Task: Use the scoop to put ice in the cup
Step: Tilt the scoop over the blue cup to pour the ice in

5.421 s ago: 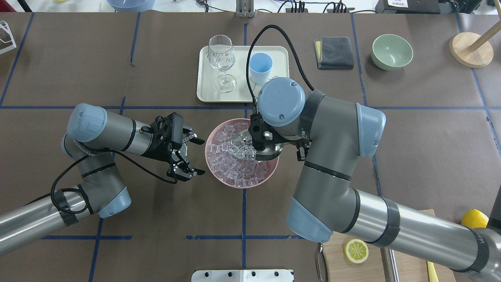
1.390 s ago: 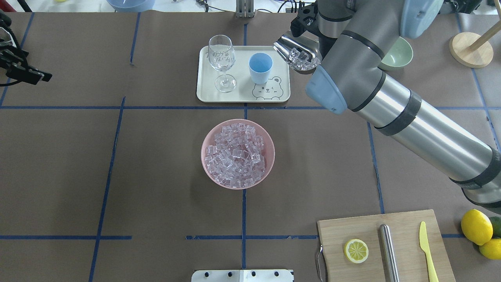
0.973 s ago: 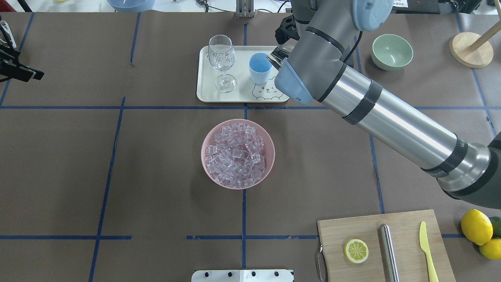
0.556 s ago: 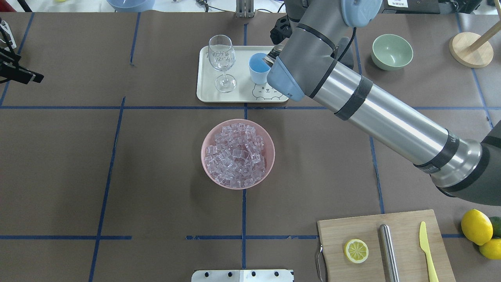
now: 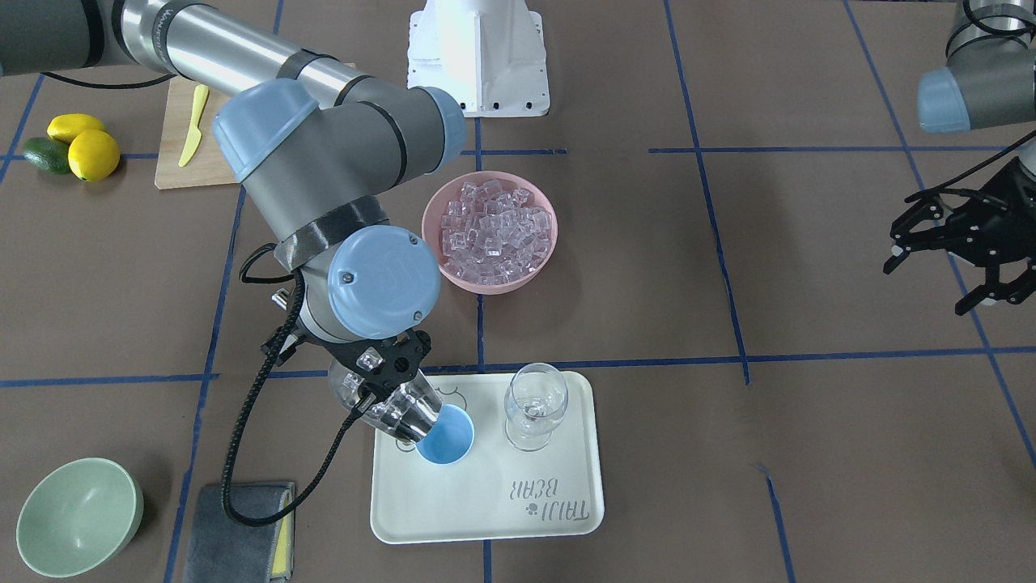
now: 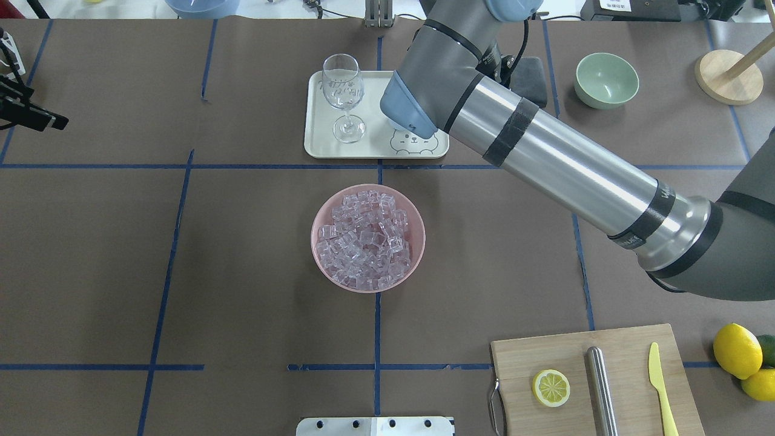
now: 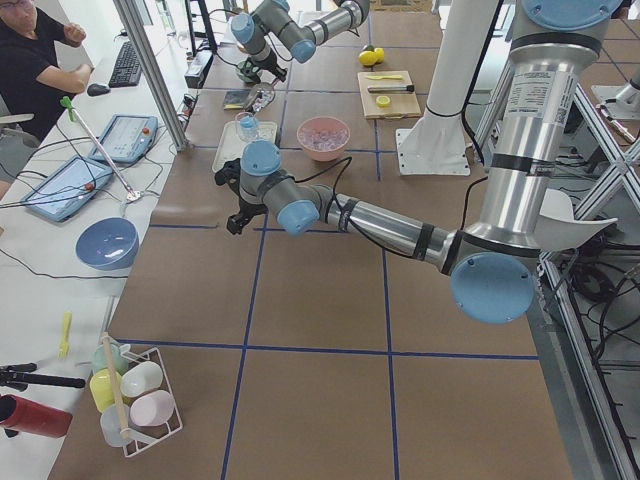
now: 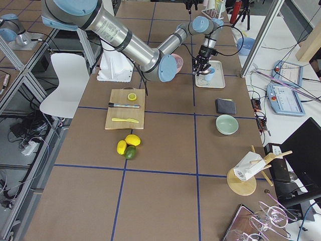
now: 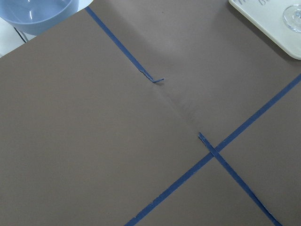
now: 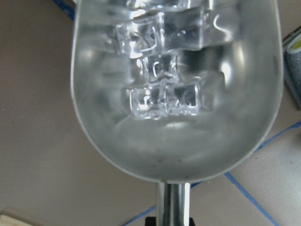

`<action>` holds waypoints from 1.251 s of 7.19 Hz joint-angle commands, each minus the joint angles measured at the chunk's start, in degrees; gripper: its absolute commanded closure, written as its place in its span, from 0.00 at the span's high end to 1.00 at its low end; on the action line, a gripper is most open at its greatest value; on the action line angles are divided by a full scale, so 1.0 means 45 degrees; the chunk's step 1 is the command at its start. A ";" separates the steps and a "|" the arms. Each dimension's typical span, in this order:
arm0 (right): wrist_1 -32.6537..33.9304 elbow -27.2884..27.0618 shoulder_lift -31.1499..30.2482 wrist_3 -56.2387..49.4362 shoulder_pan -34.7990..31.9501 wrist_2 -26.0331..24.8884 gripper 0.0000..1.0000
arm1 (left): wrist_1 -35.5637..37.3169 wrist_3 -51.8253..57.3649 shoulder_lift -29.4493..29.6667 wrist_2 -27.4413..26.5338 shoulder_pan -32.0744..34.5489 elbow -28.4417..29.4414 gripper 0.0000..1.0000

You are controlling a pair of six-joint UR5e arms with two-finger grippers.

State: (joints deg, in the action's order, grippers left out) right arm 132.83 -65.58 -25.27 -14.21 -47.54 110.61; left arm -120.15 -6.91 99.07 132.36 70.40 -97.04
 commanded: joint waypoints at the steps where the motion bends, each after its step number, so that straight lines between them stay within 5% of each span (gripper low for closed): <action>1: 0.0774 0.0061 0.0399 -0.0552 0.0017 -0.0499 0.00 | -0.0039 0.0012 -0.0005 0.0002 0.0000 0.0177 1.00; 9: 0.1186 0.1095 0.1025 -0.1196 -0.0003 -0.2060 0.00 | -0.0195 0.0012 0.0015 0.0021 0.0020 0.0354 1.00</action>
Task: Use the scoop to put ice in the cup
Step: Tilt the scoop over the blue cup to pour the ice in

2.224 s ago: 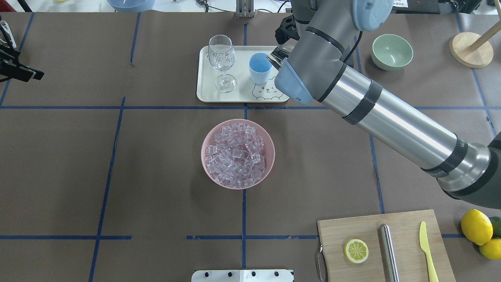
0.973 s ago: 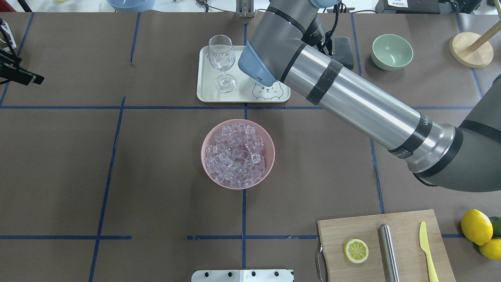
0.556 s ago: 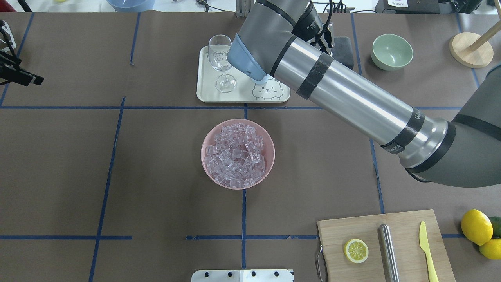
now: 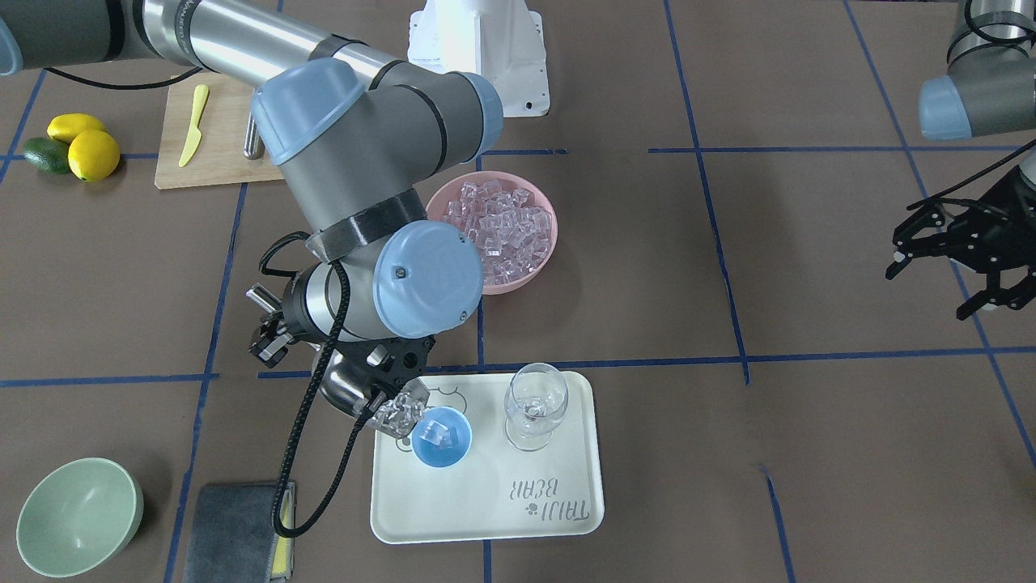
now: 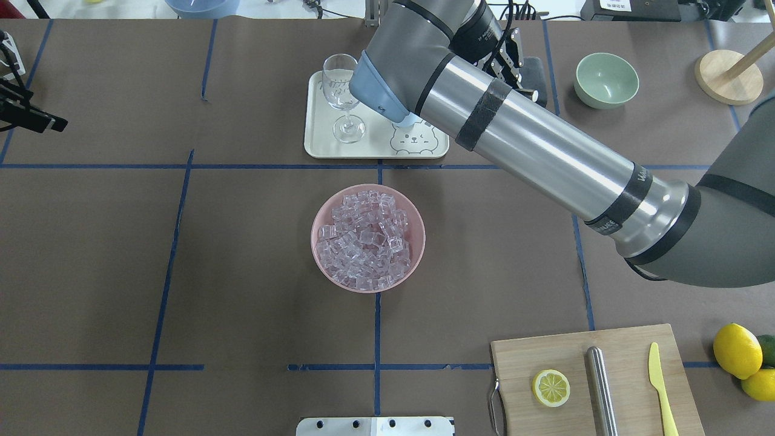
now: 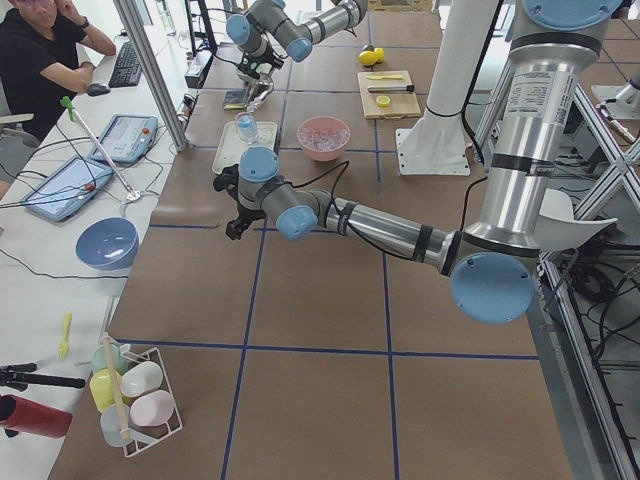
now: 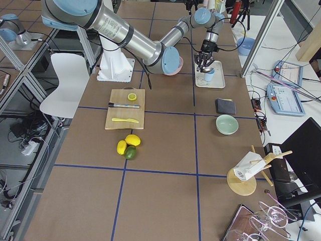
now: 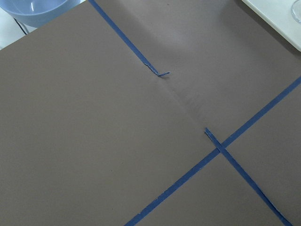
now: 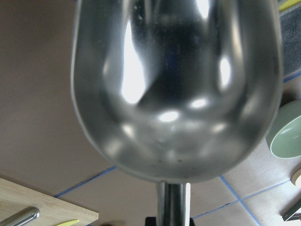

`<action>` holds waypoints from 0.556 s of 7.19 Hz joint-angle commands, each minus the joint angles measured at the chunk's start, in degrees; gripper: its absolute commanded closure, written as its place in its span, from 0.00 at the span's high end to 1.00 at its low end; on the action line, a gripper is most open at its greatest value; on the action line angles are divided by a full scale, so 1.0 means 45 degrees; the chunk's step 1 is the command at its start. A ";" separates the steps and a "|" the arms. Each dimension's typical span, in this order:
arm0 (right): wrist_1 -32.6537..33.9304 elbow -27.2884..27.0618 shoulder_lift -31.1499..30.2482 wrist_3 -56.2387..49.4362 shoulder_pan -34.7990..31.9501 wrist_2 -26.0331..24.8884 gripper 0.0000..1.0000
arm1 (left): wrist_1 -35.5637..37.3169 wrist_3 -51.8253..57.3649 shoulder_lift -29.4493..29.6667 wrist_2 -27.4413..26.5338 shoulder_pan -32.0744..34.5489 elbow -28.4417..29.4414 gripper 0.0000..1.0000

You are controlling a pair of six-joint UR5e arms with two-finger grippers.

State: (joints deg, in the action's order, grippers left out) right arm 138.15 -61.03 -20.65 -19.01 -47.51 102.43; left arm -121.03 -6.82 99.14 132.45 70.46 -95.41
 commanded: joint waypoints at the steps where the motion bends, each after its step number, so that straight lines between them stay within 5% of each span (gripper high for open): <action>1: 0.0023 0.0085 -0.0001 -0.0344 -0.0008 -0.0417 0.00 | 0.0020 -0.0008 0.0000 0.0000 0.0007 0.0011 1.00; 4: 0.0336 -0.0070 0.0038 -0.0795 -0.0008 -0.0615 0.00 | 0.0020 -0.0008 0.0020 0.0000 0.0007 0.0011 1.00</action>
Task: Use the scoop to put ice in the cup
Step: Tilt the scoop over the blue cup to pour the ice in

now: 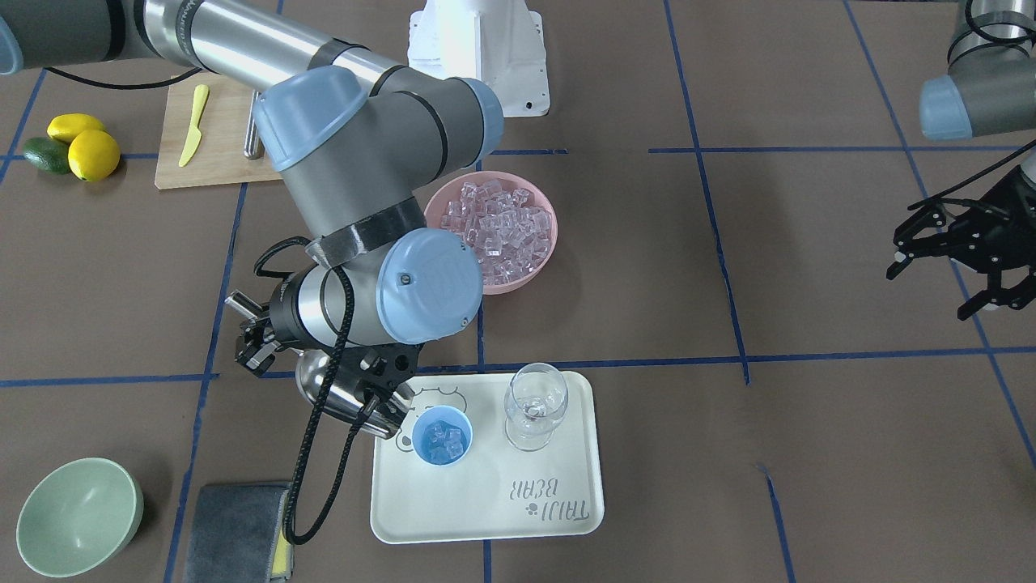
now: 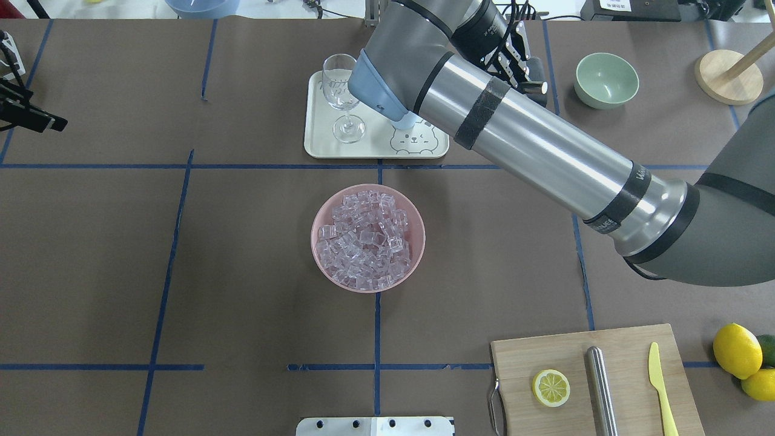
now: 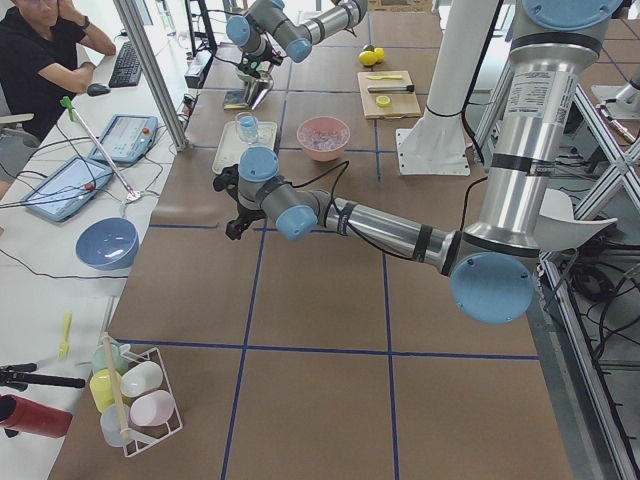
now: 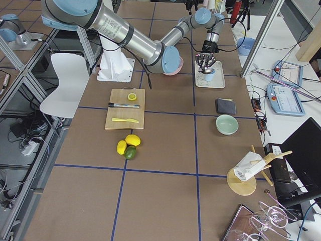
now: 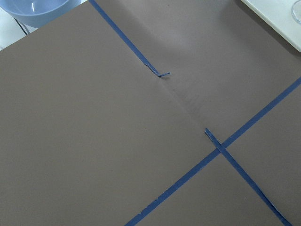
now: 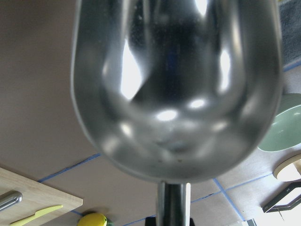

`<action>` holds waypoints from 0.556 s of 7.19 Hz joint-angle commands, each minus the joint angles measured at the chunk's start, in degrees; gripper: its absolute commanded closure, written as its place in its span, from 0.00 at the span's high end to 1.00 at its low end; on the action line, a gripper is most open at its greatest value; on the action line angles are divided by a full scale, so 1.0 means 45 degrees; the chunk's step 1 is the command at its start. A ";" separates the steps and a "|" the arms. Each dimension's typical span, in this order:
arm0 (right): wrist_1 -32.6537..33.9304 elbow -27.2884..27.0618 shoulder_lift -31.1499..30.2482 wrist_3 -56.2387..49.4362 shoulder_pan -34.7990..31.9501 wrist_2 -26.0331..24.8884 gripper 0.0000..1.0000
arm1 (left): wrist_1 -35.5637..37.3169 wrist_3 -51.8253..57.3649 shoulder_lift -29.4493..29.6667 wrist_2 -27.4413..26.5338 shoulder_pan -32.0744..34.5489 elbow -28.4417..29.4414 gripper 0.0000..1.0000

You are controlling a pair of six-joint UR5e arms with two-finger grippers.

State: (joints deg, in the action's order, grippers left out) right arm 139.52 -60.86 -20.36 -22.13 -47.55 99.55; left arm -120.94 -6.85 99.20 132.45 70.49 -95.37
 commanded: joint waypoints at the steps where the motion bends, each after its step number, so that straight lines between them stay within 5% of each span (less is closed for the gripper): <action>1: -0.0066 -0.0766 -0.0374 -0.0140 -0.0020 0.0064 0.00 | 0.0001 0.0000 0.0026 0.0000 0.0001 0.0001 1.00; 4: -0.0725 -0.5307 -0.3412 -0.0198 -0.0777 0.1113 0.00 | 0.0020 0.0000 0.0084 0.0000 0.0020 -0.0096 1.00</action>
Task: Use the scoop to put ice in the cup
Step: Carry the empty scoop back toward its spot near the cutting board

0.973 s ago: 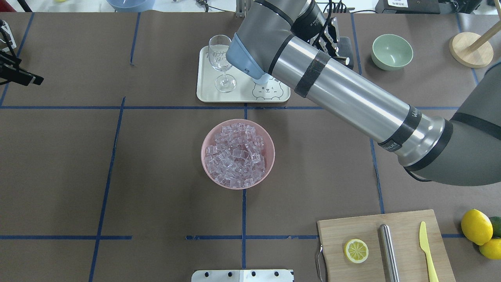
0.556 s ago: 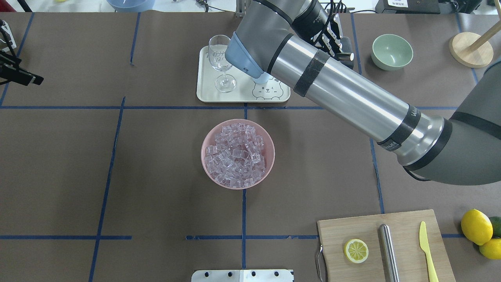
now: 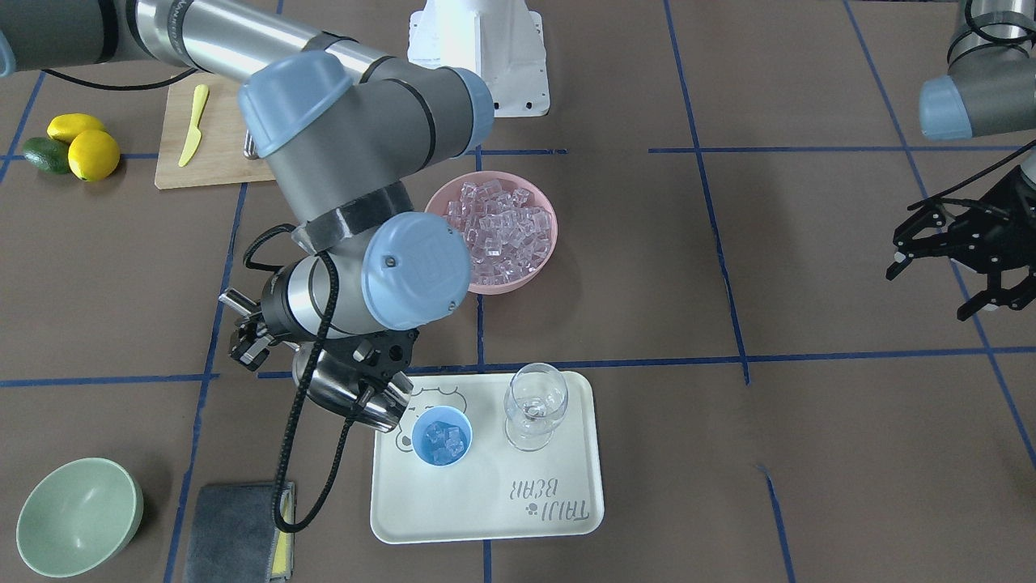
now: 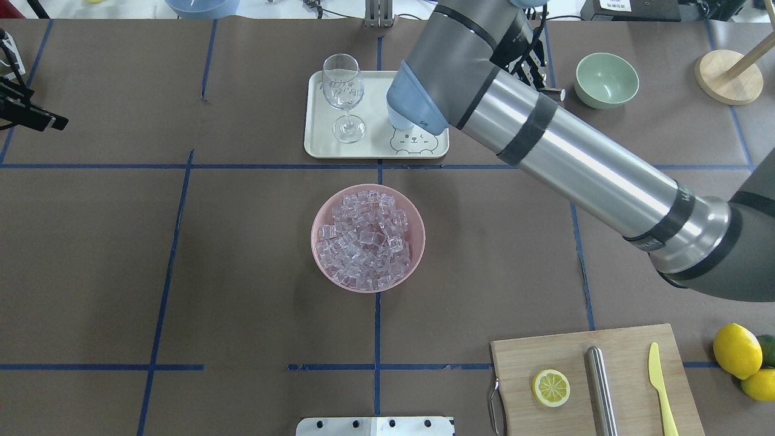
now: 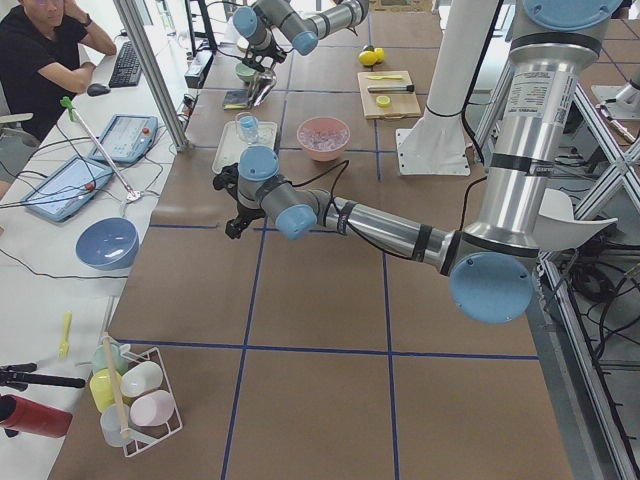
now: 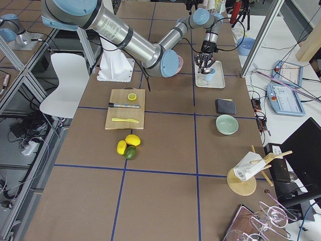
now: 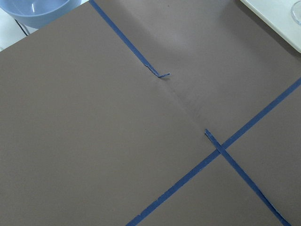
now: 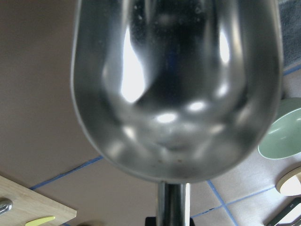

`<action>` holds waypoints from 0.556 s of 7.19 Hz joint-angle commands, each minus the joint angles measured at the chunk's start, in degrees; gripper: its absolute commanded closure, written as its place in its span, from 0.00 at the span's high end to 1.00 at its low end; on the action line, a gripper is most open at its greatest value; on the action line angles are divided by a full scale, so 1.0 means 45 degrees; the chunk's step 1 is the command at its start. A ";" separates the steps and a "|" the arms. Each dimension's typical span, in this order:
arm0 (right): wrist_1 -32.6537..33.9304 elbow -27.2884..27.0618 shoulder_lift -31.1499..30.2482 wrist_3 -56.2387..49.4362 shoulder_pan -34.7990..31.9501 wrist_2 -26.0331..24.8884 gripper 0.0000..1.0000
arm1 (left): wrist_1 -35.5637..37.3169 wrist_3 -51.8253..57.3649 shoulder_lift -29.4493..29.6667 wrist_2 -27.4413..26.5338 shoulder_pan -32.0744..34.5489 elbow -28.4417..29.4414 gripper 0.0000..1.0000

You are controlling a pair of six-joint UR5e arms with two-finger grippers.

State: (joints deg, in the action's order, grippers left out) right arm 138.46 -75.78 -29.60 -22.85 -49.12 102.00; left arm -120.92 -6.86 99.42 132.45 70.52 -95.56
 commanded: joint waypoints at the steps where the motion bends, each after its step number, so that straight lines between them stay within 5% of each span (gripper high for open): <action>1: -0.1384 -0.3516 -0.2919 -0.0021 -0.0973 0.1445 0.00 | 0.0016 0.0000 0.0037 0.0000 0.0013 -0.0073 1.00; 2: -0.2302 -0.4942 -0.4385 0.0057 -0.1519 0.1474 0.00 | 0.0016 0.0000 0.0037 0.0000 0.0013 -0.0093 1.00; 4: -0.2409 -0.5968 -0.5256 0.0115 -0.1973 0.1532 0.00 | -0.0003 -0.0020 0.0037 -0.0019 0.0033 -0.0229 1.00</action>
State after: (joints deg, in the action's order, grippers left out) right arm 128.51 -99.03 -50.04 -22.58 -56.71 108.58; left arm -120.90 -6.91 99.58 132.43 70.63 -96.21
